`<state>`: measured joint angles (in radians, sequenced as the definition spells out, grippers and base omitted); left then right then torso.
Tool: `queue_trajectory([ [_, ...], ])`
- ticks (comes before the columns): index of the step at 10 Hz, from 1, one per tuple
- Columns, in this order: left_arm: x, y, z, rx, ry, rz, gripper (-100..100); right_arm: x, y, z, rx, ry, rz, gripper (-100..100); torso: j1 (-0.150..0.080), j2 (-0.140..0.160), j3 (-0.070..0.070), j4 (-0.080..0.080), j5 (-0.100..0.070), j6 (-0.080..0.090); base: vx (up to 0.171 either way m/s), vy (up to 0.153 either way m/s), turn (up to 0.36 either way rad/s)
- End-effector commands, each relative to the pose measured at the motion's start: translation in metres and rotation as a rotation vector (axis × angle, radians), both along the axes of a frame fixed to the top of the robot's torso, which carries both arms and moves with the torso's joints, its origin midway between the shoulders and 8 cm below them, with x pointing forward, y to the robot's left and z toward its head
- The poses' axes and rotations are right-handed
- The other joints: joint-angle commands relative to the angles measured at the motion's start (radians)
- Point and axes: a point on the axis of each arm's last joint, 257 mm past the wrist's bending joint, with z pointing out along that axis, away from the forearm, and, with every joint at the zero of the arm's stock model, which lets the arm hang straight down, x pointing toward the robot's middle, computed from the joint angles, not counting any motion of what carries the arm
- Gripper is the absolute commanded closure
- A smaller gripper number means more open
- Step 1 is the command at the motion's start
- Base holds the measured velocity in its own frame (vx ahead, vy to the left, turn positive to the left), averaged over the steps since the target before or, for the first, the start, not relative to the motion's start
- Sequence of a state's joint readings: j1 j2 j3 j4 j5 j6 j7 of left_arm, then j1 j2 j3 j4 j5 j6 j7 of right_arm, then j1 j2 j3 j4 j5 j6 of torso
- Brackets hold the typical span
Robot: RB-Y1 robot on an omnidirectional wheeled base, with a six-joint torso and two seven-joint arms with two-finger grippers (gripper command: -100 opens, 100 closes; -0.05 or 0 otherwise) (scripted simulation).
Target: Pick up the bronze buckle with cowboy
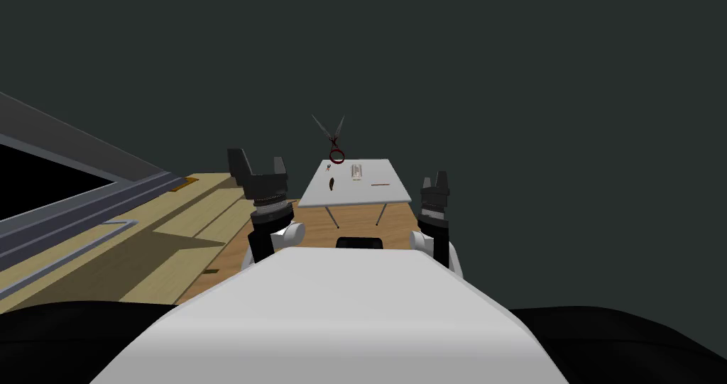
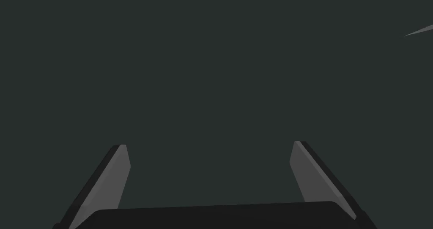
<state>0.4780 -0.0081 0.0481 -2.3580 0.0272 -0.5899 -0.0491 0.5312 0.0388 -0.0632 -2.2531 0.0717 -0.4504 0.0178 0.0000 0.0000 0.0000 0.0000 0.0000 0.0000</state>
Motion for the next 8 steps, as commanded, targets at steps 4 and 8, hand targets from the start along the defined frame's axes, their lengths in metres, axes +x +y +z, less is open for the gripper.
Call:
queue_trajectory([
  [4, 0.013, 0.002, -0.021, 0.059, 0.106, -0.032, -100, 0.0, 0.0, 0.0, 0.0, 0.0, 0.0, 0, 0.001, 0.003, 0.001, 0.001, 0.0, 0.0, -0.033, 0.006, -0.12],
  [8, 0.028, 0.015, -0.055, 0.092, 0.259, -0.048, -100, 0.0, 0.0, 0.0, 0.0, 0.0, 0.0, 0, 0.001, 0.003, 0.002, 0.001, 0.0, 0.0, -0.05, 0.01, -0.174],
])
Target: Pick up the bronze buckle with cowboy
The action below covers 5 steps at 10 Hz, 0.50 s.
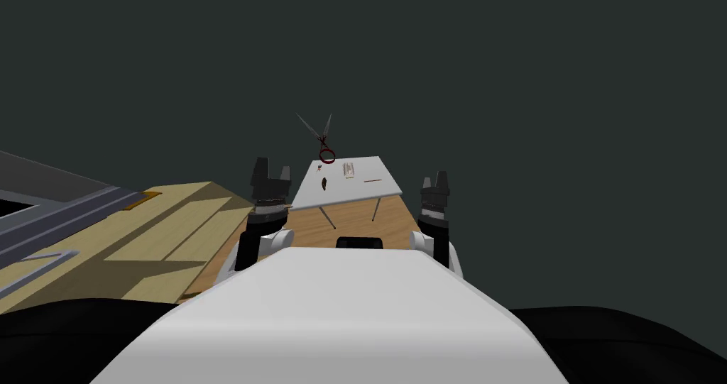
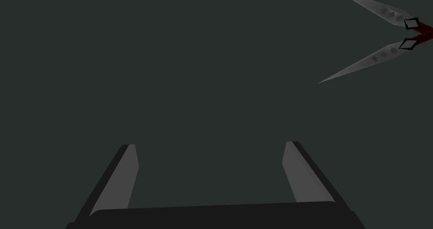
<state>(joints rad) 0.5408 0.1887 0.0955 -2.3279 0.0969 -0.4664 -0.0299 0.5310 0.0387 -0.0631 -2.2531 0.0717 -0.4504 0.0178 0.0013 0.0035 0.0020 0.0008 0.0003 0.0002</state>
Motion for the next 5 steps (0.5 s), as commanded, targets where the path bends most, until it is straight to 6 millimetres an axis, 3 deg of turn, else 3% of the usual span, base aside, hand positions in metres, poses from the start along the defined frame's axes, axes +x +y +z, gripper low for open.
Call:
queue_trajectory([
  [1, 0.004, 0.006, -0.018, 0.012, 0.077, -0.003, -100, 0.0, 0.0, 0.0, 0.0, 0.0, 0.0, 0, 0.0, 0.0, 0.0, 0.0, 0.0, 0.0, -0.054, 0.001, -0.237],
  [4, 0.013, 0.025, -0.056, 0.032, 0.234, 0.001, -100, 0.0, 0.0, 0.0, 0.0, 0.0, 0.0, 0, 0.0, 0.001, 0.0, 0.0, 0.0, 0.0, -0.056, 0.003, -0.243],
  [5, 0.014, 0.025, -0.057, 0.033, 0.239, 0.001, -100, 0.0, 0.0, 0.0, 0.0, 0.0, 0.0, 0, -0.001, 0.0, 0.0, 0.0, 0.0, 0.0, -0.031, -0.002, -0.065],
])
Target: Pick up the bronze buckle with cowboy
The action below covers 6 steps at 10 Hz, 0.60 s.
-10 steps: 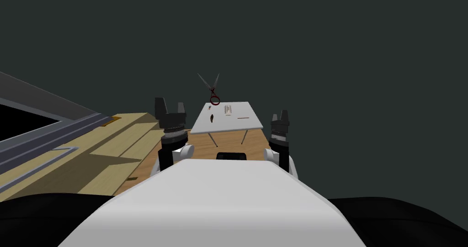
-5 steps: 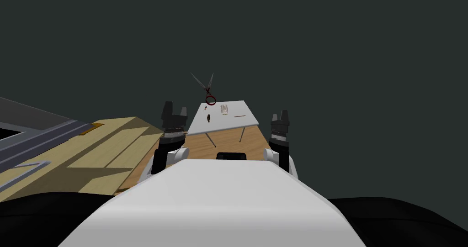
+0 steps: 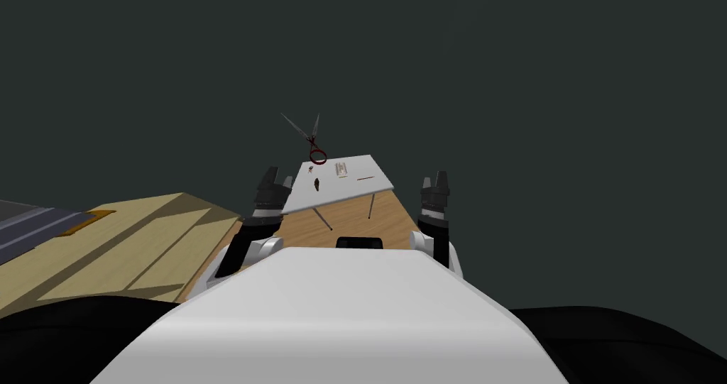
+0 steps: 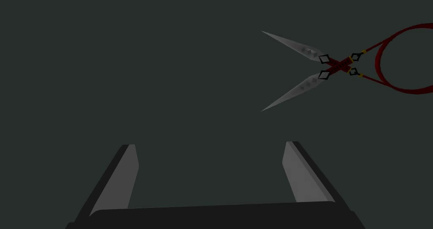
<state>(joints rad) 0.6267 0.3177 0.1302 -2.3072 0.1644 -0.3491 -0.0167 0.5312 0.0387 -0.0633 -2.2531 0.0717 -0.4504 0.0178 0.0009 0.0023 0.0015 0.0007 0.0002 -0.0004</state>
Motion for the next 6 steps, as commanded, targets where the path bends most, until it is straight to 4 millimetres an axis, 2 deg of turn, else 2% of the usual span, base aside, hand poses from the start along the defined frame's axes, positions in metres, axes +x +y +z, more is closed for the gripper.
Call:
queue_trajectory([
  [1, 0.003, 0.01, -0.018, 0.008, 0.074, 0.005, -100, 0.0, 0.0, 0.0, 0.0, 0.0, 0.0, 0, 0.0, 0.0, 0.0, 0.0, 0.0, 0.0, -0.025, -0.006, -0.153],
  [2, 0.004, 0.018, -0.031, 0.013, 0.128, 0.01, -100, 0.0, 0.0, 0.0, 0.0, 0.0, 0.0, 0, 0.0, -0.001, 0.0, 0.0, 0.0, 0.001, -0.032, -0.005, -0.293],
  [3, 0.005, 0.018, -0.033, 0.014, 0.138, 0.01, -100, 0.0, 0.0, 0.0, 0.0, 0.0, 0.0, 0, 0.0, -0.001, 0.0, 0.0, 0.0, 0.001, -0.023, 0.004, -0.09],
  [4, 0.005, 0.027, -0.049, 0.021, 0.203, 0.017, -100, 0.0, 0.0, 0.0, 0.0, 0.0, 0.0, 0, 0.0, -0.001, 0.0, 0.0, 0.0, 0.0, -0.02, -0.004, -0.161],
  [6, 0.003, 0.047, -0.08, 0.03, 0.328, 0.034, -100, 0.0, 0.0, 0.0, 0.0, 0.0, 0.0, 0, 0.0, -0.001, -0.001, 0.0, 0.0, 0.001, -0.025, -0.008, -0.293],
])
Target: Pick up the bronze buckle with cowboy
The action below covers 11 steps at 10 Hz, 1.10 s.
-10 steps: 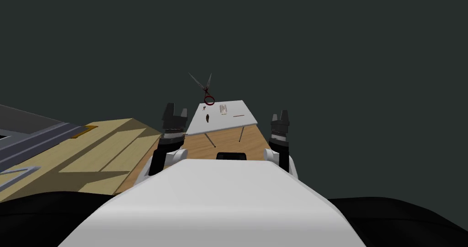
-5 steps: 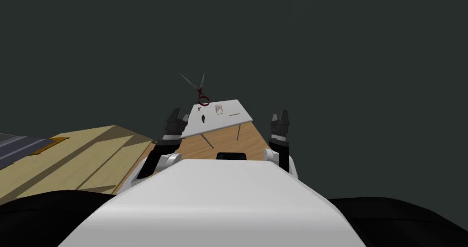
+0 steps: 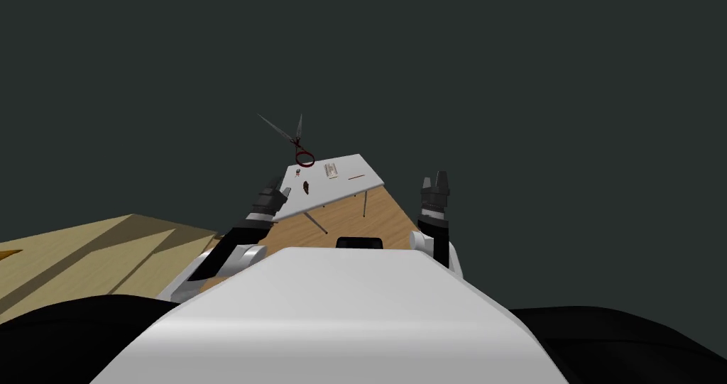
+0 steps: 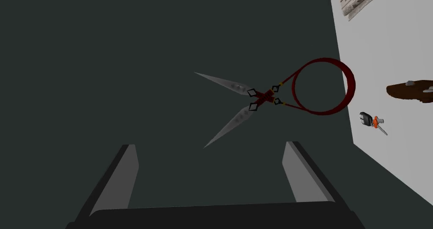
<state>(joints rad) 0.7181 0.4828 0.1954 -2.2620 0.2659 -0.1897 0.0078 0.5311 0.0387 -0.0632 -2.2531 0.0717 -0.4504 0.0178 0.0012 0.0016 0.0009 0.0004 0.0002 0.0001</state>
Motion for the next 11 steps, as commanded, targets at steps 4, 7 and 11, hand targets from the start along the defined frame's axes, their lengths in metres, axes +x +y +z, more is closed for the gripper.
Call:
queue_trajectory([
  [4, -0.006, 0.025, -0.048, 0.024, 0.201, 0.026, -100, 0.0, 0.0, 0.0, 0.0, 0.0, 0.0, 0, 0.0, -0.002, -0.001, 0.0, 0.0, -0.001, -0.007, -0.005, -0.135],
  [7, -0.018, 0.049, -0.08, 0.034, 0.341, 0.054, -100, 0.0, 0.0, 0.0, 0.0, 0.0, 0.0, 0, 0.0, -0.002, -0.001, 0.0, 0.0, -0.001, 0.003, -0.004, -0.193],
  [11, -0.034, 0.075, -0.114, 0.059, 0.507, 0.086, -100, 0.0, 0.0, 0.0, 0.0, 0.0, 0.0, 0, 0.0, -0.003, -0.002, 0.0, 0.0, -0.001, 0.012, -0.003, -0.132],
])
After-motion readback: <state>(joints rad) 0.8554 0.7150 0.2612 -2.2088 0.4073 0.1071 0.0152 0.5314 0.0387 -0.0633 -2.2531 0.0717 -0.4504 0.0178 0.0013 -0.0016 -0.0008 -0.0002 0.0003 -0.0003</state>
